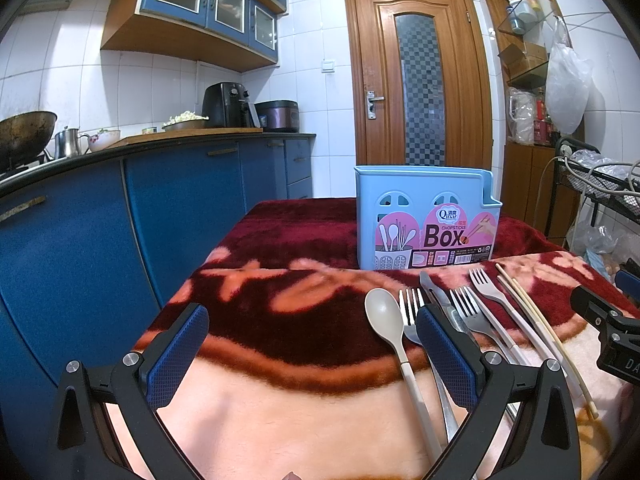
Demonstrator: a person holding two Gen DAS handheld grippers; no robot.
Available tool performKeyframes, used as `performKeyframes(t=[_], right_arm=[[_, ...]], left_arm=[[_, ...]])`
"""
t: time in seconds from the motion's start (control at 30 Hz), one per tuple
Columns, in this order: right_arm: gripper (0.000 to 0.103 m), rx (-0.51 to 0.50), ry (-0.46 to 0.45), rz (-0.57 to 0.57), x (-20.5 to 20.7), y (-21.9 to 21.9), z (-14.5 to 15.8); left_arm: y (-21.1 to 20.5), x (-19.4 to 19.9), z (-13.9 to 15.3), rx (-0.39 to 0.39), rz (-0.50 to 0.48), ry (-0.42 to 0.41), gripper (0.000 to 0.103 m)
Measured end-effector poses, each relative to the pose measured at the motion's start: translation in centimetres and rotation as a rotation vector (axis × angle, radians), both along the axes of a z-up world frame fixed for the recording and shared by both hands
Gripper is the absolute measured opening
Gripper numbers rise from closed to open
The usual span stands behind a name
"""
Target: Organize utensils
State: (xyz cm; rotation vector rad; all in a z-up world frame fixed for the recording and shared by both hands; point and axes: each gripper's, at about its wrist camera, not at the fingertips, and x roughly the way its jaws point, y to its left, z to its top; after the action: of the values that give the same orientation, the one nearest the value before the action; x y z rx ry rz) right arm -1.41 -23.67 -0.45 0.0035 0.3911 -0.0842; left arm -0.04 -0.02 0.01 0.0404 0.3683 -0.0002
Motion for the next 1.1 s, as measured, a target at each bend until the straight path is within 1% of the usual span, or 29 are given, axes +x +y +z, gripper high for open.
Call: performKeyframes(t=[0.67,0.9,1.0,1.1], right_arm=[[0.103,0.001,0.000,0.000,0.0,0.0,0.0],[0.103,0.002,0.002,0.002,0.1,-0.1,0.0],[0.103,0.007,0.013,0.009,0.1,-0.1,0.0],[0.103,0.029,0.048,0.029,0.0,-0.5,0.2]], left_arm=[[0.0,0.0,0.0,0.000,0.000,-0.001,0.103],[-0.1,-0.2,0.3,0.008,0.001,0.011,0.103],[0.1,0.2,0.5,0.012,-0.006,0.032,0.103],[0.0,1.3,0.4,0.018,-0.014,0.071,0.103]])
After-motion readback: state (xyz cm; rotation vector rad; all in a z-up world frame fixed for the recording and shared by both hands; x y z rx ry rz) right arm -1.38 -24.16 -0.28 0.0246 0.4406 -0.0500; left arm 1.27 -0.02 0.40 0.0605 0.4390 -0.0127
